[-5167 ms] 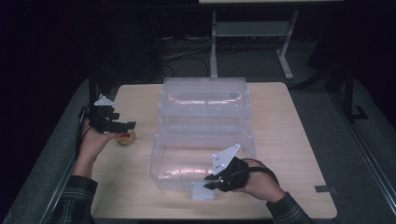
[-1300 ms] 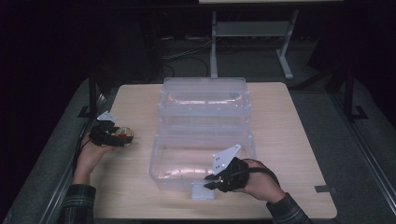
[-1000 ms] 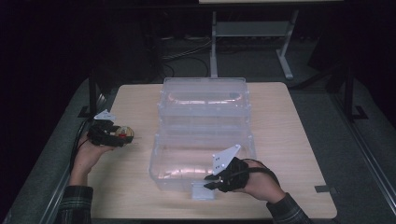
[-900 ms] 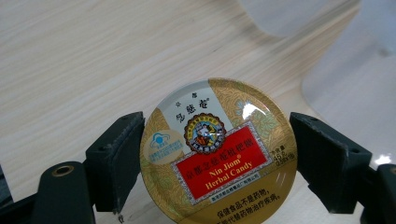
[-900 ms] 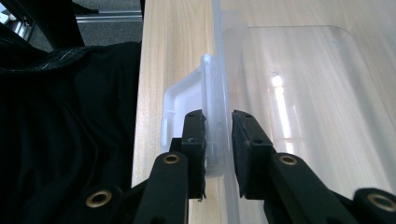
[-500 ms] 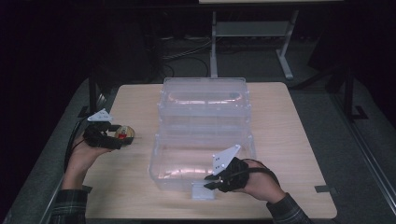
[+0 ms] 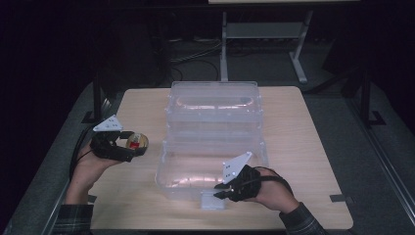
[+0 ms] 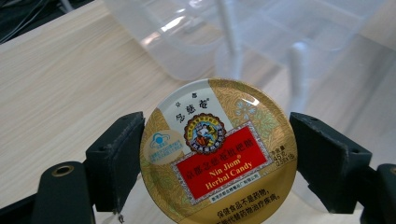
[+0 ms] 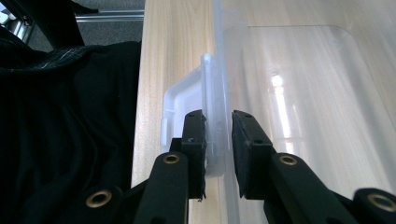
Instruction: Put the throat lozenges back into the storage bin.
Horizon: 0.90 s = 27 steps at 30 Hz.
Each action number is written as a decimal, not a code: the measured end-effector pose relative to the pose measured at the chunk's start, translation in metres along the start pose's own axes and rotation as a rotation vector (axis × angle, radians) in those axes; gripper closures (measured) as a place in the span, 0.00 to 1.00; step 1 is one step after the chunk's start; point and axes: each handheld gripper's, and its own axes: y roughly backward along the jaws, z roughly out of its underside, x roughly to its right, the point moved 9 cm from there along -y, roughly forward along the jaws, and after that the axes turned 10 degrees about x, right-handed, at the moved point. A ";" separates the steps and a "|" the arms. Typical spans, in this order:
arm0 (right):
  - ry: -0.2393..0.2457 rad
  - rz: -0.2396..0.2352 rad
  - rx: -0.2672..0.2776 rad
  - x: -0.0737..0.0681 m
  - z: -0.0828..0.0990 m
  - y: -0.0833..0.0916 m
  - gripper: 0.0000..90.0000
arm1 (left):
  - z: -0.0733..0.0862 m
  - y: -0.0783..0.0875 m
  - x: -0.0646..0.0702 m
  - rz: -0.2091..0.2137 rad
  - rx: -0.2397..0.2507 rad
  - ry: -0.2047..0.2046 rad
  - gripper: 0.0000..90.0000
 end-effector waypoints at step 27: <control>0.003 -0.003 0.002 0.000 0.000 0.000 0.84 | -0.023 -0.006 0.076 0.132 0.033 -0.091 0.23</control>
